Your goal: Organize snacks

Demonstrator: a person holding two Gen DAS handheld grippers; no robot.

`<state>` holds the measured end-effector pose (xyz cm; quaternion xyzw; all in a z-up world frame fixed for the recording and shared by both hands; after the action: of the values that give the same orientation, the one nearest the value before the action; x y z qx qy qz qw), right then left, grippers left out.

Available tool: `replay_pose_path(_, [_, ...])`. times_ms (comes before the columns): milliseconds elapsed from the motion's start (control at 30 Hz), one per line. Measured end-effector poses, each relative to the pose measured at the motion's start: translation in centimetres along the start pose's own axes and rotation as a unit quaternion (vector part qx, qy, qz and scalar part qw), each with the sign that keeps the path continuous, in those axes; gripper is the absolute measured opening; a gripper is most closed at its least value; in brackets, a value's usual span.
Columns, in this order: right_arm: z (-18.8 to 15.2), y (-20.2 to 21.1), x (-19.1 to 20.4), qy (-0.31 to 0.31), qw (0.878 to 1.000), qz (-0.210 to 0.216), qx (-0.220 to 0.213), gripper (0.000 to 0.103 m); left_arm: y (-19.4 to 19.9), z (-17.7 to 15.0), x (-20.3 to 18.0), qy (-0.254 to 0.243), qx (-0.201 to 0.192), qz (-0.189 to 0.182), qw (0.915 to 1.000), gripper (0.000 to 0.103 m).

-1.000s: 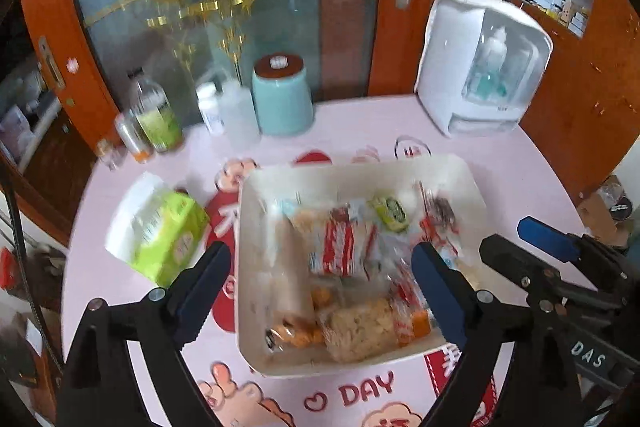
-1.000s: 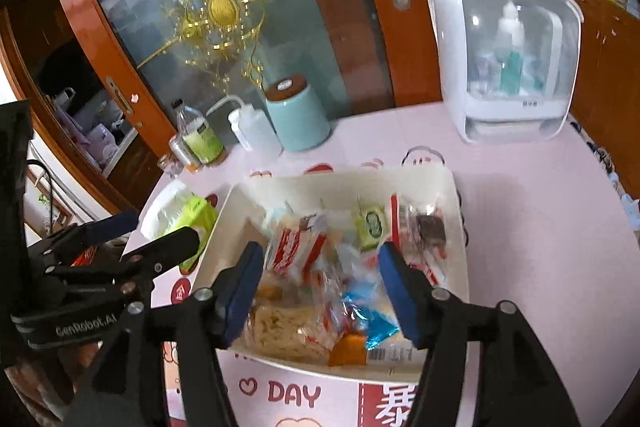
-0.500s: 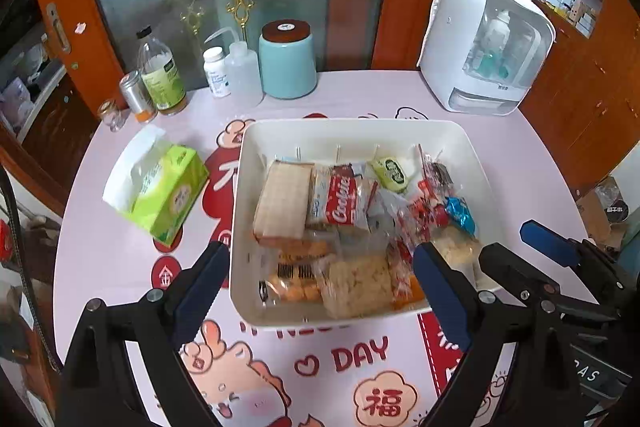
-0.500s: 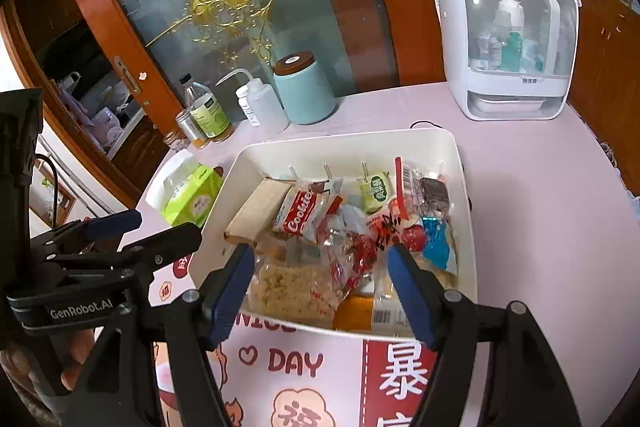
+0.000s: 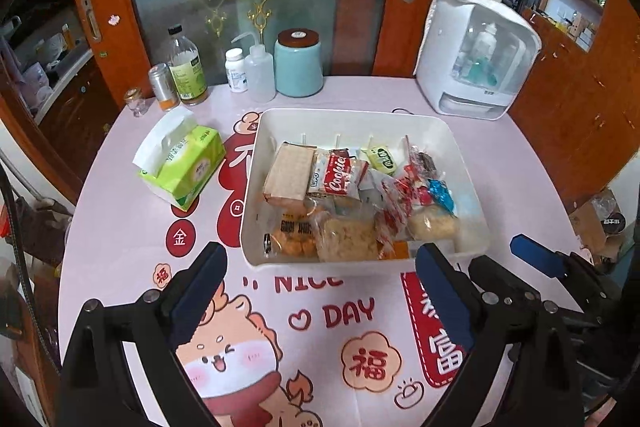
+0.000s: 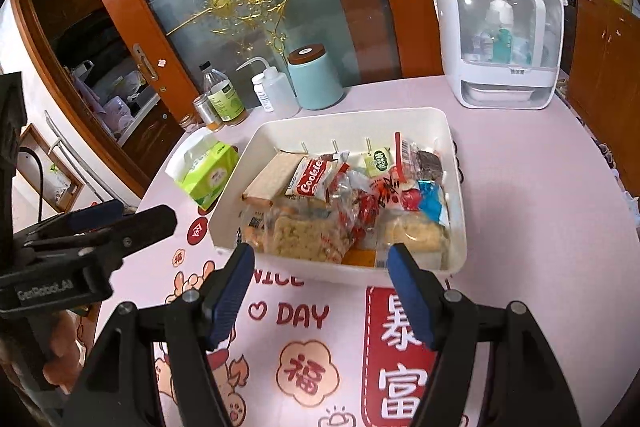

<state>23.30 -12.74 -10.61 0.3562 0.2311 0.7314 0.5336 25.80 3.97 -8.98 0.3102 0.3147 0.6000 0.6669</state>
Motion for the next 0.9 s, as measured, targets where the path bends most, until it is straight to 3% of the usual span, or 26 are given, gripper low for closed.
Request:
replay_pose_path(700, [-4.3, 9.6, 2.2, 0.005, 0.999, -0.009, -0.032, 0.070, 10.9, -6.9, -2.0, -0.007, -0.052, -0.012, 0.9985, 0.095])
replay_pose_path(900, [-6.2, 11.7, 3.5, 0.009, 0.999, -0.027, -0.038, 0.070, 12.2, -8.8, -1.3, -0.005, -0.056, 0.009, 0.9984, 0.095])
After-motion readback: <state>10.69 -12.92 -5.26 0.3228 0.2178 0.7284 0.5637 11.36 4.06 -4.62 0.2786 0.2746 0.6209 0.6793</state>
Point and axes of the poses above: each gripper's, at about its wrist camera, not at the fingertips, and y roughly against the way its jaws point, x to its left, z to its top, the point moved 6 cm from there along -y, roughly the way its jaws point, and after that the axes turned 2 degrees about -x, right-handed, at the moved point
